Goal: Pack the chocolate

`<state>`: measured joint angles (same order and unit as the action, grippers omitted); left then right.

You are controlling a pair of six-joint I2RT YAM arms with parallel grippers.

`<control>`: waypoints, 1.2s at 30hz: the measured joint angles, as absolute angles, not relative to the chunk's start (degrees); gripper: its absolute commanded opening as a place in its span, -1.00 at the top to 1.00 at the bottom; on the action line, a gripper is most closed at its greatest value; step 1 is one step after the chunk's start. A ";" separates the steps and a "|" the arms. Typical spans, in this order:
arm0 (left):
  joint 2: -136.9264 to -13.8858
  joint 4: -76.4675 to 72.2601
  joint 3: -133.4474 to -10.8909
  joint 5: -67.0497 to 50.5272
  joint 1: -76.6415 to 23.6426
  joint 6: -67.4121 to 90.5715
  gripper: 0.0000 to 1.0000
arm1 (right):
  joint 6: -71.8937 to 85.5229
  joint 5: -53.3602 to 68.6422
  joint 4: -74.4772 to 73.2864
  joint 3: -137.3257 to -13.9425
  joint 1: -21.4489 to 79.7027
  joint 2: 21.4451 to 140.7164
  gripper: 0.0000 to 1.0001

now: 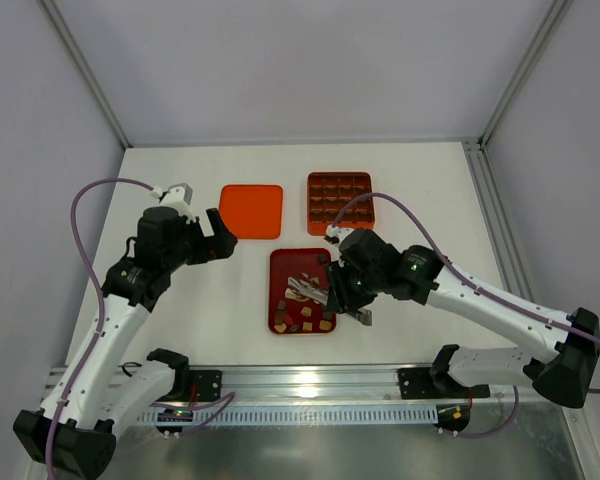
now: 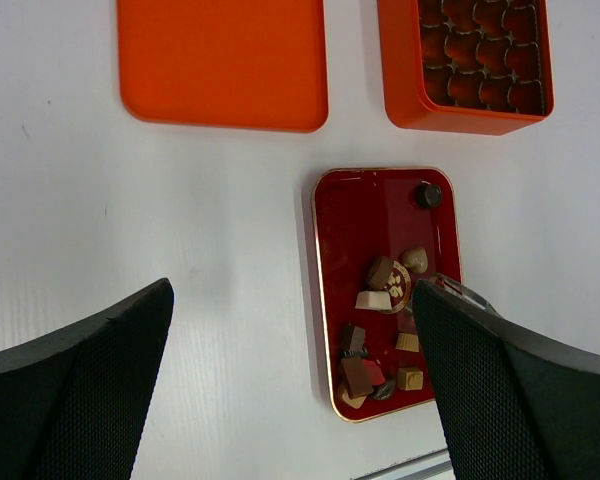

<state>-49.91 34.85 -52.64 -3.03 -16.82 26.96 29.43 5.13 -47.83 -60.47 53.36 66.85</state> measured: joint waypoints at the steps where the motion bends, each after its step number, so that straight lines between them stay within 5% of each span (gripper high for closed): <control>1: -49.93 34.85 -52.64 -3.03 -16.82 26.96 -1.00 | 29.34 5.17 -47.66 -60.47 53.58 67.33 0.17; 36: -50.15 35.00 -52.64 -3.05 -16.82 26.96 -1.00 | 26.85 6.63 -44.97 -60.40 54.65 75.75 0.17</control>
